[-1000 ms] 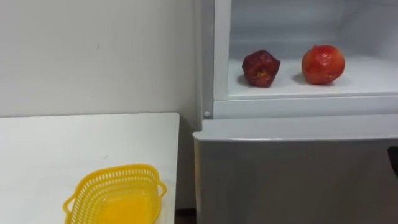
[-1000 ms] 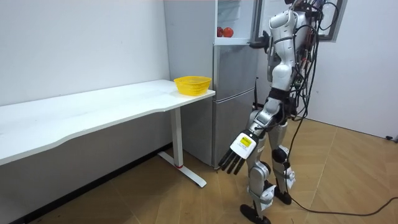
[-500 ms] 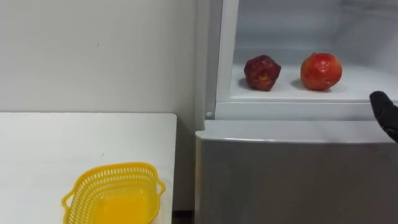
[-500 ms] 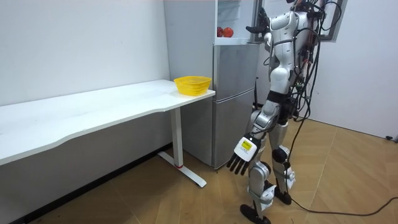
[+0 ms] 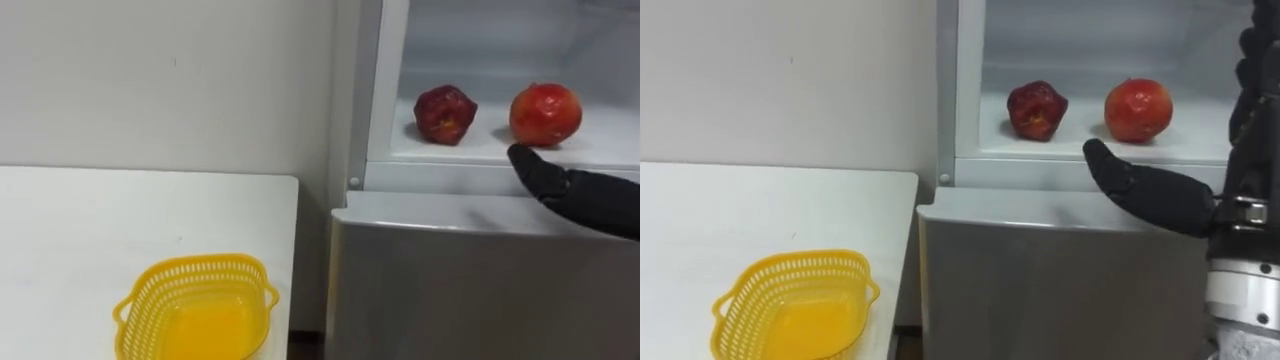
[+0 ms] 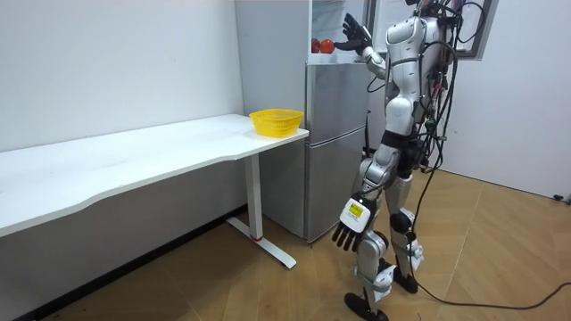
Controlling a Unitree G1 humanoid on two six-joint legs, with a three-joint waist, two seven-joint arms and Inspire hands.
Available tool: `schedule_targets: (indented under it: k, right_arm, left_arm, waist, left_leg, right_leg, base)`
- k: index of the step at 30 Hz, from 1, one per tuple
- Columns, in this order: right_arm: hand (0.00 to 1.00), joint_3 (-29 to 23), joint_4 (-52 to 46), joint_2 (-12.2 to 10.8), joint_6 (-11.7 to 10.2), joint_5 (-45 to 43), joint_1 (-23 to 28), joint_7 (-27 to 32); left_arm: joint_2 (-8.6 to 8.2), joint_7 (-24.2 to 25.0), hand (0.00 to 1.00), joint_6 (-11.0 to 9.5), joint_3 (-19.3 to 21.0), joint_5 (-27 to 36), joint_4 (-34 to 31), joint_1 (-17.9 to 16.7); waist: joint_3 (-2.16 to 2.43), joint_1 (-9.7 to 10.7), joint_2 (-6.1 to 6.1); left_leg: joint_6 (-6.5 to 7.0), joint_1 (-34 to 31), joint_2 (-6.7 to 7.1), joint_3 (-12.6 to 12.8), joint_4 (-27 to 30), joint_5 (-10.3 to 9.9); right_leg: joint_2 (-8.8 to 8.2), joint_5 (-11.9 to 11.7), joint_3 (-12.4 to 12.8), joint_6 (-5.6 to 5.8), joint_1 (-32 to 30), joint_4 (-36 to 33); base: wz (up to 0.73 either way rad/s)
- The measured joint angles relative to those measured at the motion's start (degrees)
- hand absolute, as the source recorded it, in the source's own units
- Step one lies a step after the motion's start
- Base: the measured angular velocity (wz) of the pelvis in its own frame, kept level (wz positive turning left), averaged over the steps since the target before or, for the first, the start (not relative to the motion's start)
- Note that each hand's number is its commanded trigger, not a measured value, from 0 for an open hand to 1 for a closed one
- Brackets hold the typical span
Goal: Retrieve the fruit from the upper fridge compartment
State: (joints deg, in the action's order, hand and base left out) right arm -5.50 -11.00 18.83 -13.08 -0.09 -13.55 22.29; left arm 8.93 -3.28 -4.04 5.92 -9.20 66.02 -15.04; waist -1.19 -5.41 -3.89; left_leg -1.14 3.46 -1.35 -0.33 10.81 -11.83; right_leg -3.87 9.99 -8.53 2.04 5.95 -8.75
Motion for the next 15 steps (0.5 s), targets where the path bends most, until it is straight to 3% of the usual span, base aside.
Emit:
schedule_targets:
  k: [3,9,15]
  right_arm:
    - [0.00,0.44,0.23,0.00,0.40,0.38,-0.54,-0.35]
    - [0.00,2.25,5.41,0.00,0.64,1.67,-7.38,-3.19]
    - [0.00,2.32,6.03,0.09,0.69,3.06,-8.59,-4.43]
  left_arm:
    - [0.12,0.73,0.00,0.71,-0.22,-0.21,-0.02,-0.01]
    - [0.19,2.17,0.00,1.18,-0.57,-2.40,0.14,0.86]
    - [0.85,3.67,0.00,1.58,-0.38,-4.74,-0.27,1.07]
  waist:
    - [0.15,-1.19,-0.22]
    - [0.21,-1.40,-0.37]
    - [0.38,-2.53,-0.72]
  left_leg:
    - [0.00,-0.17,0.01,-0.14,0.05,0.00]
    - [0.00,-0.21,0.01,-0.40,0.55,0.00]
    - [-0.02,0.01,0.02,-0.69,0.47,-0.01]
  right_leg:
    - [0.00,0.00,-0.21,0.00,0.07,-0.01]
    - [0.01,0.00,-0.22,0.00,0.68,-0.01]
    - [0.05,0.00,-0.16,0.00,1.03,-0.01]
  base:
    - [0.01]
    - [0.03]
    - [0.02]
